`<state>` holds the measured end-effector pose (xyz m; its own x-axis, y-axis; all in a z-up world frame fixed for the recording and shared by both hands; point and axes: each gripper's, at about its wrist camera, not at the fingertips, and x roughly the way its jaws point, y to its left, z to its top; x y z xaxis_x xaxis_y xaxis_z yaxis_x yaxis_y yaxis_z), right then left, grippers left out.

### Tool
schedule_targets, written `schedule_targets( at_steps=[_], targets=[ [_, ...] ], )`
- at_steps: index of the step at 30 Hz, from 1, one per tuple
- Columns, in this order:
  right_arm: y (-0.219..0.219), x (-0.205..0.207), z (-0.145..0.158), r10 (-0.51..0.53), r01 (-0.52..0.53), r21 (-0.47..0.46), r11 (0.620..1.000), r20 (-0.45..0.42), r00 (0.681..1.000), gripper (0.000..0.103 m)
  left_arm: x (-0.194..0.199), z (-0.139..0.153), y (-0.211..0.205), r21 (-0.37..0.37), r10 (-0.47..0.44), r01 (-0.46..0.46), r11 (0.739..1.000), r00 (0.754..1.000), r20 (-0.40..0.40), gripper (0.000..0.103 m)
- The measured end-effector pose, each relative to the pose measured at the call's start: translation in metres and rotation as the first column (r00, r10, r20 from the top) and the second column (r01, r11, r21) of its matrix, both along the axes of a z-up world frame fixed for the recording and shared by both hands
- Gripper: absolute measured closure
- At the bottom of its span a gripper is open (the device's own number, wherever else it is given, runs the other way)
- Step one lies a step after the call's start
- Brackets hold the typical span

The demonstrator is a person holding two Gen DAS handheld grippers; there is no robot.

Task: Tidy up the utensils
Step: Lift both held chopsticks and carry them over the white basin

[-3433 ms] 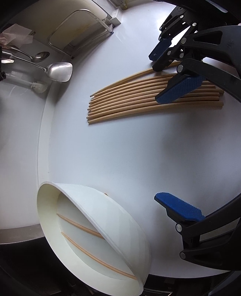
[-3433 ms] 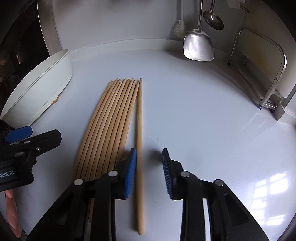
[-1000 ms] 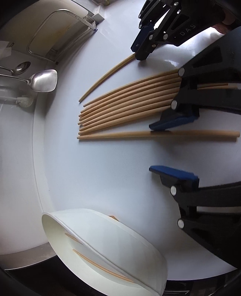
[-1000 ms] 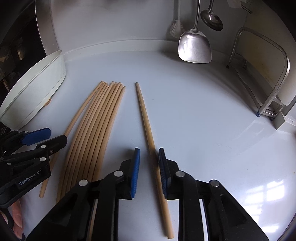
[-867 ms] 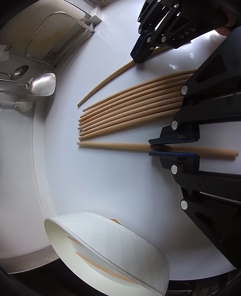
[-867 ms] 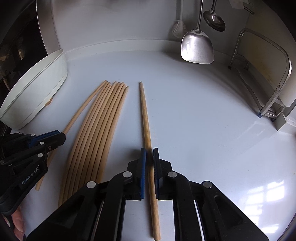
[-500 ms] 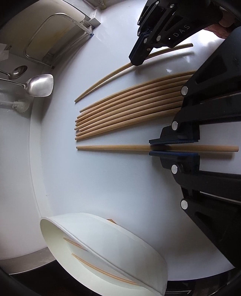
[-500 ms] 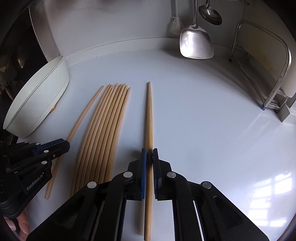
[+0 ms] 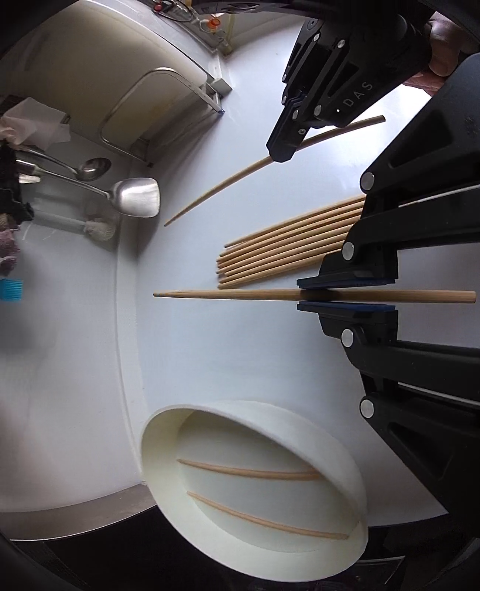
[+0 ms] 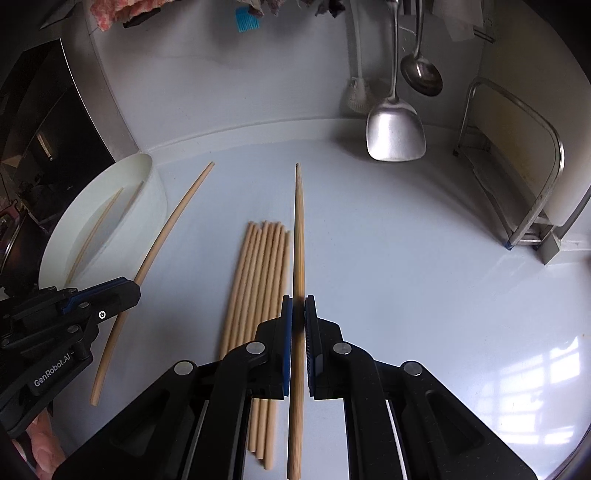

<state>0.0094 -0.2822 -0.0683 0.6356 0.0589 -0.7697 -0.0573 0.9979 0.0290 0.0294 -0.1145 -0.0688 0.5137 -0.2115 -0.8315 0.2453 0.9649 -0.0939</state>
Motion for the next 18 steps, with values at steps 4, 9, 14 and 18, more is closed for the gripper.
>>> schedule_targets(
  at_steps=[4, 9, 14, 18],
  targets=[
    [0.03, 0.004, 0.024, 0.042, -0.042, 0.003, 0.999, 0.041, 0.998, 0.097, 0.009, 0.033, 0.028, -0.015, 0.025, -0.025, 1.0, 0.998, 0.057, 0.096],
    [0.08, 0.022, 0.047, 0.105, -0.109, 0.052, 0.993, 0.079, 0.991, 0.097, 0.025, 0.059, 0.082, 0.002, 0.093, -0.094, 0.996, 0.99, 0.104, 0.096],
    [0.144, 0.048, 0.057, 0.192, -0.2, 0.07, 0.977, 0.096, 0.977, 0.097, 0.044, 0.064, 0.148, 0.029, 0.181, -0.186, 0.982, 0.977, 0.114, 0.096],
    [0.197, 0.066, 0.053, 0.266, -0.273, 0.086, 0.958, 0.084, 0.96, 0.097, 0.057, 0.054, 0.188, 0.054, 0.223, -0.23, 0.972, 0.969, 0.103, 0.096]
  ],
)
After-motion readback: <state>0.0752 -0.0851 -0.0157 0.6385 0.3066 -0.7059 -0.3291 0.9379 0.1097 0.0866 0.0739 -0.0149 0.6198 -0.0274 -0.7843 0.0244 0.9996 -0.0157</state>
